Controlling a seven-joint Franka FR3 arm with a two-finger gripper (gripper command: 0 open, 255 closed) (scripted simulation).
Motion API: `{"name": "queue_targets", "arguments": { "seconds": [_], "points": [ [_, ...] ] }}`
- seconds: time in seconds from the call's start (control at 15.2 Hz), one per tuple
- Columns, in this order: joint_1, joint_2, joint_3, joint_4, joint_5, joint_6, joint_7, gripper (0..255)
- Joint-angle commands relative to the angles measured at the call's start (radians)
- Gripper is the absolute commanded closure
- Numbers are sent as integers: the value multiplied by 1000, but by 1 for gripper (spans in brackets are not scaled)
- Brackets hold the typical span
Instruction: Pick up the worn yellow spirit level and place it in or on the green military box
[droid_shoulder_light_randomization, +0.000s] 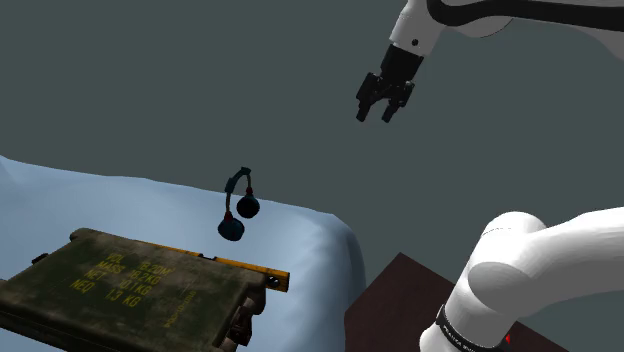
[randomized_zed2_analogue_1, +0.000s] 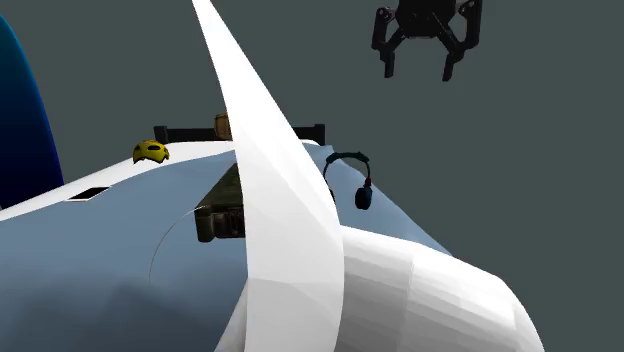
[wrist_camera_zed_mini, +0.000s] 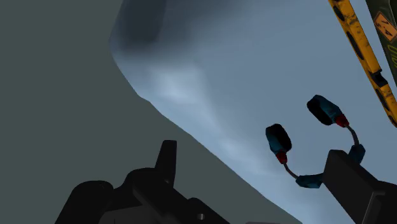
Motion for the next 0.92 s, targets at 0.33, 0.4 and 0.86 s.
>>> {"name": "queue_targets", "arguments": {
  "seconds": [0.33,0.4,0.86],
  "points": [
    [55,121,40,-12,20,84,-31,0],
    [65,147,49,-12,23,101,-37,0],
    [135,333,108,2,42,205,-80,0]
  ]
}}
